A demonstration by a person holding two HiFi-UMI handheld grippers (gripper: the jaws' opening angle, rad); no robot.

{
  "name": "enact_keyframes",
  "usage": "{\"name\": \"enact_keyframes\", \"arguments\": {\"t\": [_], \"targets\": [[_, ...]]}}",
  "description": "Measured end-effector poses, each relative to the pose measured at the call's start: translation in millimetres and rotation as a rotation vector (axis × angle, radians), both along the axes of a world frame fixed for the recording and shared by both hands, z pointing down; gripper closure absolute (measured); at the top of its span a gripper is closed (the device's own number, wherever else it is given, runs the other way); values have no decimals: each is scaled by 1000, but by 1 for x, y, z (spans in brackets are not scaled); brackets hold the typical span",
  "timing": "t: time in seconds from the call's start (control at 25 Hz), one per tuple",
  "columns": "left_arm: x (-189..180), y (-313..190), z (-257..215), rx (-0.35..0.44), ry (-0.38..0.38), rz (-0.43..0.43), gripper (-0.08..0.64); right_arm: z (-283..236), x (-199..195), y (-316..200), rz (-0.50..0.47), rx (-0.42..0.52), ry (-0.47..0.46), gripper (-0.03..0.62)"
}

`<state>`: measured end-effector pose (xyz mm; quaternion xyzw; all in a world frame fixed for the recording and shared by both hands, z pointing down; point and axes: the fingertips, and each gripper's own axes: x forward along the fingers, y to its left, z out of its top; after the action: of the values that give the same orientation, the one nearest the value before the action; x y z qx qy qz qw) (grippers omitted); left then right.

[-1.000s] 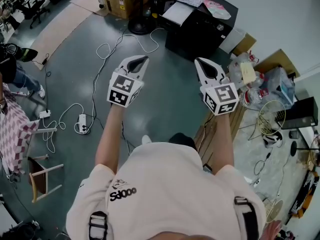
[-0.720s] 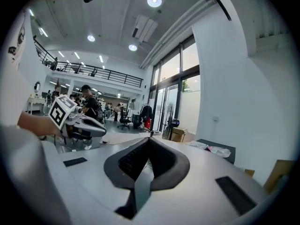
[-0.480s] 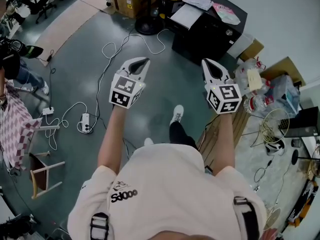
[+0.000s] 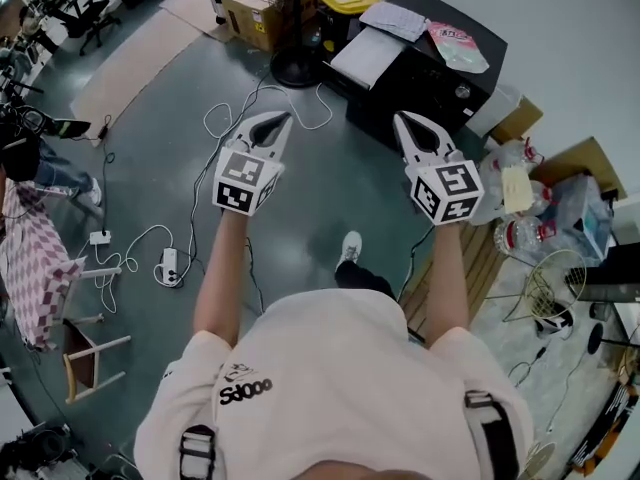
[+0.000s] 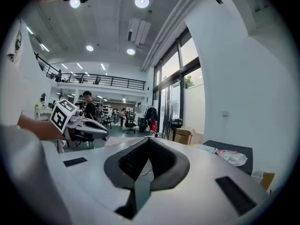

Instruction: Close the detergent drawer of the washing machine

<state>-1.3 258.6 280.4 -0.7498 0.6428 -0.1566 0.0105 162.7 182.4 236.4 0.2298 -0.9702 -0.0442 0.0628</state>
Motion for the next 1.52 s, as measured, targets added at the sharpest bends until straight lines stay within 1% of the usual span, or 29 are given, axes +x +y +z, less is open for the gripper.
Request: {"name": "enact_keyframes", "arguments": {"t": [0.24,0.44,0.64,0.84,1.0,1.08,1.28,1.52], "targets": [[6,-84,1,-30,0,-18,541,4,4,-89,-18,-32,14,598],[13,-140,2,-46,-6,-29,541,12,5,-142,-50,-34,38,598],[11,-194,4,-55,-1,-50,541,20,2,-194,-74,-47,46,598],[9,-234,11,-70,6,-55,541,24,0,-230,-120,-30,15,598],[5,-264,22,-87,12,-50,541,37,1,-262,-119,-96,-15,598],[-1,-274,27,-91,16,-45,541,42,-6,-274,-112,-114,-16,598],[-25,-298,39,-109,26,-15,541,53,-31,-294,-85,-108,27,598],[-77,-339,58,-121,34,67,541,70,-83,-316,-28,-102,64,598]]}}
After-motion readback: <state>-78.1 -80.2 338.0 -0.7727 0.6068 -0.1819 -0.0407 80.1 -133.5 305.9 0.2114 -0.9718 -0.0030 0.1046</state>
